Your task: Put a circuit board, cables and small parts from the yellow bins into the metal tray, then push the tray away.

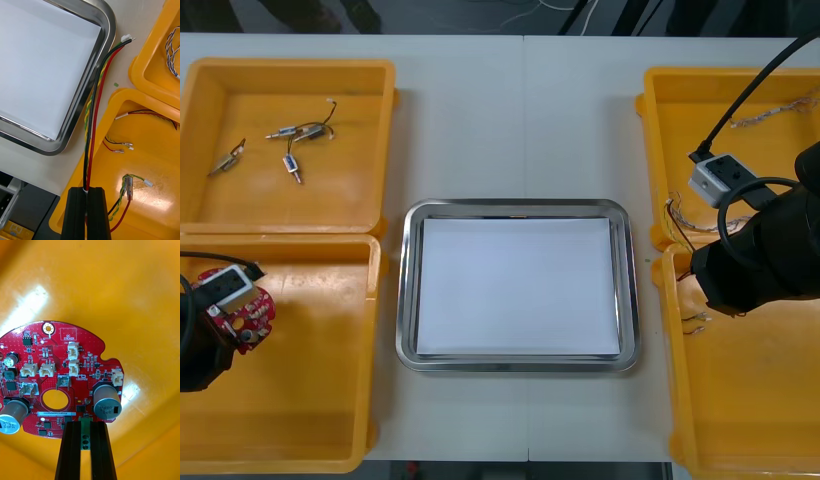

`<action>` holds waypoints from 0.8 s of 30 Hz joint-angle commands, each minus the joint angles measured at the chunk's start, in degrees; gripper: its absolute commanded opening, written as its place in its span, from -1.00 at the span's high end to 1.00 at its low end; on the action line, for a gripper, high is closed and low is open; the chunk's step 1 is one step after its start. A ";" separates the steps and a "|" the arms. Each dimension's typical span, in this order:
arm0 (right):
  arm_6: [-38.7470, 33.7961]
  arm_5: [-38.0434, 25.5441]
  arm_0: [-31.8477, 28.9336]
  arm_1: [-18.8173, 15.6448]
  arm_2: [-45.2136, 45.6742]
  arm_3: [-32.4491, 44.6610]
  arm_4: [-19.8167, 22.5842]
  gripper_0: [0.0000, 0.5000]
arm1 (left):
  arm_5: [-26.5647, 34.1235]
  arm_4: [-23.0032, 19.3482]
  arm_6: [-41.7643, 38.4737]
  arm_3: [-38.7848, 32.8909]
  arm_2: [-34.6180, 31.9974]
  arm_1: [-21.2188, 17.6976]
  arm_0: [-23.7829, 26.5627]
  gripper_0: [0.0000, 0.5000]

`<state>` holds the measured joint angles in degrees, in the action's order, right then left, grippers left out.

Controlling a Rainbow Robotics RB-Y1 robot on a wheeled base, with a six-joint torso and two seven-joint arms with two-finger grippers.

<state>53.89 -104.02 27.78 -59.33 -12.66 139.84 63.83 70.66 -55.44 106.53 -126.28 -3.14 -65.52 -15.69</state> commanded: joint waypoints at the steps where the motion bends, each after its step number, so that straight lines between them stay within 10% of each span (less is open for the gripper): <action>1: 2.97 0.48 1.84 -2.02 -0.79 1.40 -0.19 1.00 | 3.96 -0.64 -1.15 -4.33 -4.07 1.80 1.71 1.00; 24: 2.89 0.13 1.84 -1.85 -0.79 1.49 0.16 1.00 | 23.47 -3.54 -20.40 -15.67 4.72 3.73 26.06 1.00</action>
<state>53.89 -104.04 27.88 -59.33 -12.88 139.87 63.90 93.58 -58.95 88.47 -140.34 -2.40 -62.31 5.14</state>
